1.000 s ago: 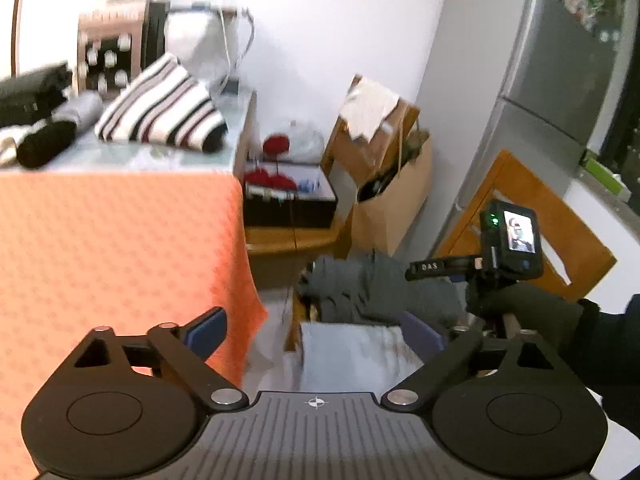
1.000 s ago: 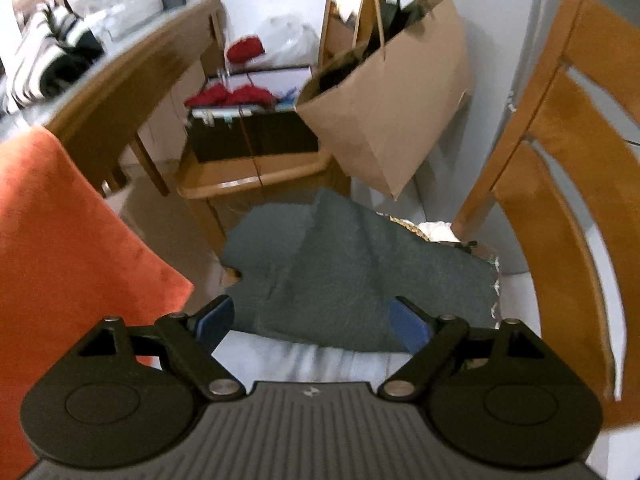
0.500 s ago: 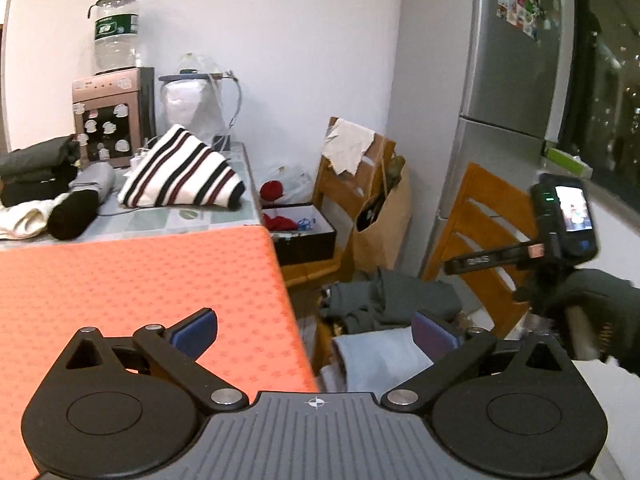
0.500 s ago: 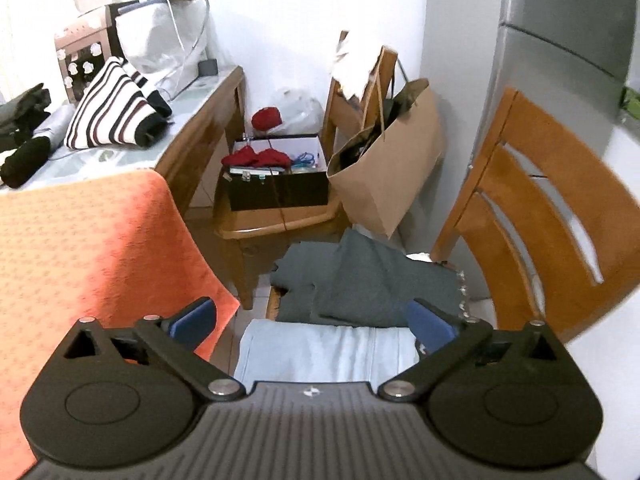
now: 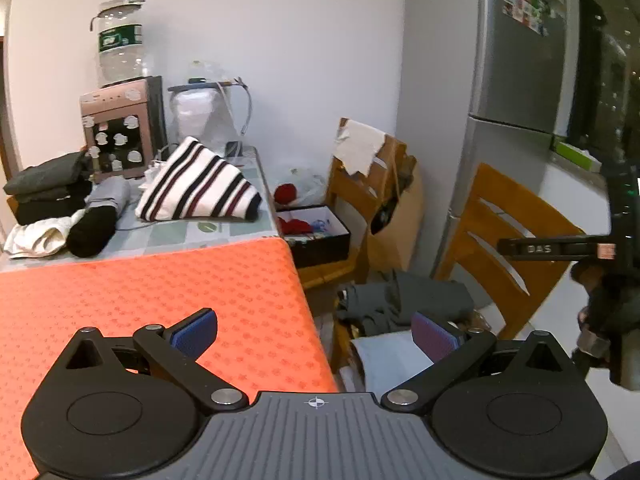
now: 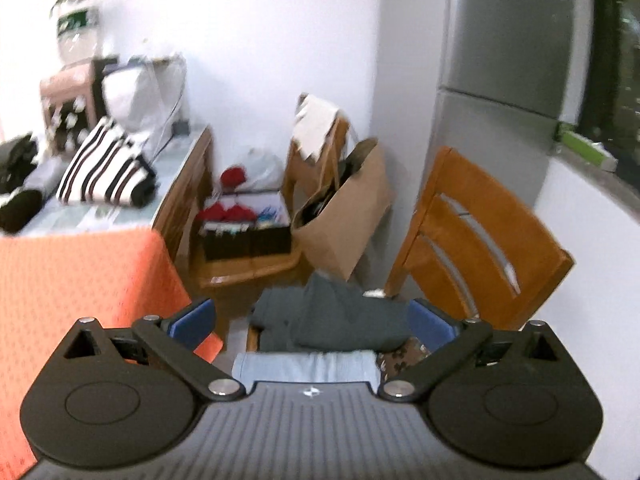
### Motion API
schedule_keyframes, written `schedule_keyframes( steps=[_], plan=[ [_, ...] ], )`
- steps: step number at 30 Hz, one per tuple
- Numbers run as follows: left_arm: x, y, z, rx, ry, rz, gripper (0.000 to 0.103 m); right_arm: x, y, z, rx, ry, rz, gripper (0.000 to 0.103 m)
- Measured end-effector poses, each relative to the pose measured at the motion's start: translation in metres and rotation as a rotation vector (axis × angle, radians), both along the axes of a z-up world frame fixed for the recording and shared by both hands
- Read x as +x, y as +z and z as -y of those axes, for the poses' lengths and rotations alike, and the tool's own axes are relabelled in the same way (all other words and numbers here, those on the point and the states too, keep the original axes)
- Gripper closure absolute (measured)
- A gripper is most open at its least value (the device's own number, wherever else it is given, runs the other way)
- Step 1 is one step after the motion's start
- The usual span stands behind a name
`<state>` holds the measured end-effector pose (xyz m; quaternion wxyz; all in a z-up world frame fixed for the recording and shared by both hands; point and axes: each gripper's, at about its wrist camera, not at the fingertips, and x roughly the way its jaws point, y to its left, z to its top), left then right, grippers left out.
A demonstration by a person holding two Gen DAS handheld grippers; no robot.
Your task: Fold clothes
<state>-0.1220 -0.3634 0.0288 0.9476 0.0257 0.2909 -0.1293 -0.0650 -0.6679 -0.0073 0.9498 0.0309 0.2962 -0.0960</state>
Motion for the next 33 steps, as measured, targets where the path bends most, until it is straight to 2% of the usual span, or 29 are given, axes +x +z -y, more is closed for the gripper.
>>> schedule_keyframes(
  steps=[4,10,16,23,27,33],
  plan=[
    [0.001,0.003,-0.006,0.001,0.02,-0.001,0.0,-0.007,0.009,-0.005,0.056,-0.038,0.009,0.0],
    [0.002,-0.003,-0.032,0.01,0.067,-0.031,0.0,-0.023,0.011,-0.038,0.033,-0.082,0.048,0.0],
    [0.008,-0.01,-0.084,-0.009,0.088,-0.068,0.0,-0.024,0.012,-0.094,0.045,-0.028,0.021,0.0],
    [0.024,-0.009,-0.171,-0.006,0.046,-0.083,0.0,-0.014,0.015,-0.188,0.147,0.019,-0.047,0.0],
    [0.035,-0.006,-0.225,0.016,0.038,-0.074,0.0,-0.011,0.022,-0.259,0.121,0.035,-0.069,0.0],
    [0.042,-0.017,-0.299,0.058,0.04,-0.052,0.0,-0.008,0.03,-0.364,0.143,0.089,-0.069,0.0]
  ],
)
